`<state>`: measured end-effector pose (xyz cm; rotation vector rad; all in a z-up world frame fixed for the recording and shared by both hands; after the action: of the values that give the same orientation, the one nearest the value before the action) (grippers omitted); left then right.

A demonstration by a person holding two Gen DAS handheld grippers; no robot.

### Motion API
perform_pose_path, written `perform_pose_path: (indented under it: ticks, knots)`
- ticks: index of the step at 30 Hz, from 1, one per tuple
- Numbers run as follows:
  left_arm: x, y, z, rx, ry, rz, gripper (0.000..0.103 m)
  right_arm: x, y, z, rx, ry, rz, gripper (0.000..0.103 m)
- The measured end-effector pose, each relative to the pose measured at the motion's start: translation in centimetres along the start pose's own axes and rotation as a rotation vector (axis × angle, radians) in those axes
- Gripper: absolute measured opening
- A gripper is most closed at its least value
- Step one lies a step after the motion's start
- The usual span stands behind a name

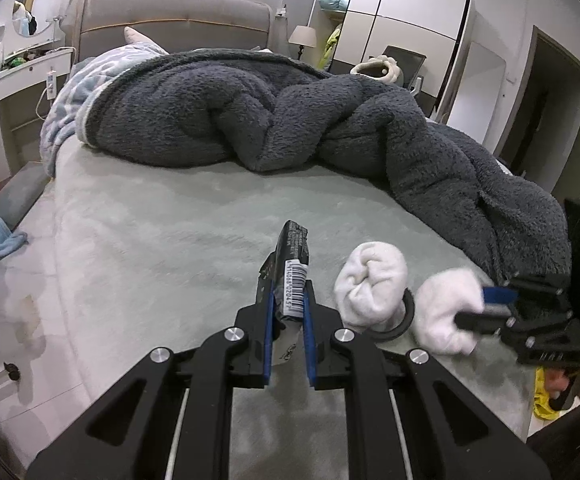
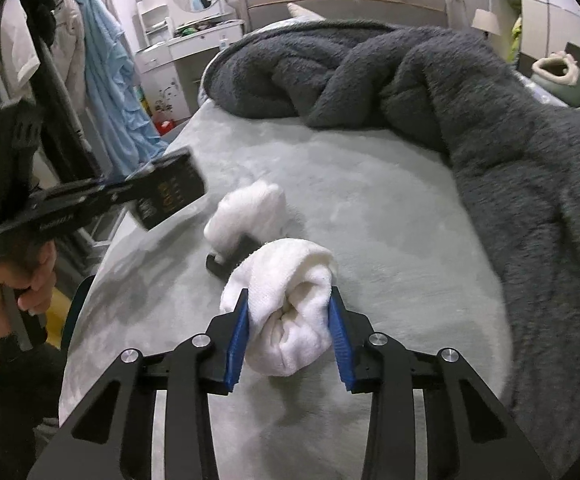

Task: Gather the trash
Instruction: 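Carry the tissue packet and white sock over the teal bin with both tools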

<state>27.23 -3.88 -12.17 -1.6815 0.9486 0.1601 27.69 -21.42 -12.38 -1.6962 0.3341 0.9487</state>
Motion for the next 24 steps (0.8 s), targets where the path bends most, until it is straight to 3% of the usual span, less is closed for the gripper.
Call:
perform_pose_path:
  ticks: [11, 24]
  knots:
    - [-4.0, 1.7, 1.1, -0.048, -0.068, -0.011, 0.014, -4.6, -1.9, 1.4, 0.005, 0.061, -0.093, 0.038]
    - [-10.3, 6.2, 2.7, -0.127, -0.151, -0.021, 0.014, -3.7, -0.2, 2.3, 0.077, 0.035, -0.003, 0.038]
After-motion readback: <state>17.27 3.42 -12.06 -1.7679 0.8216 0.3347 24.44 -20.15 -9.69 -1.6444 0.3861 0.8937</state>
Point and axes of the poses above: each gripper's, at about its wrist camera, not at the fingertips, and x roughly the way its jaws point, z to its left, y to its underside, the point moved 8 cm from there along x, roughly the way its jaws point, and after that the axes turned 15 degrees about y, right-handed, at the moved point
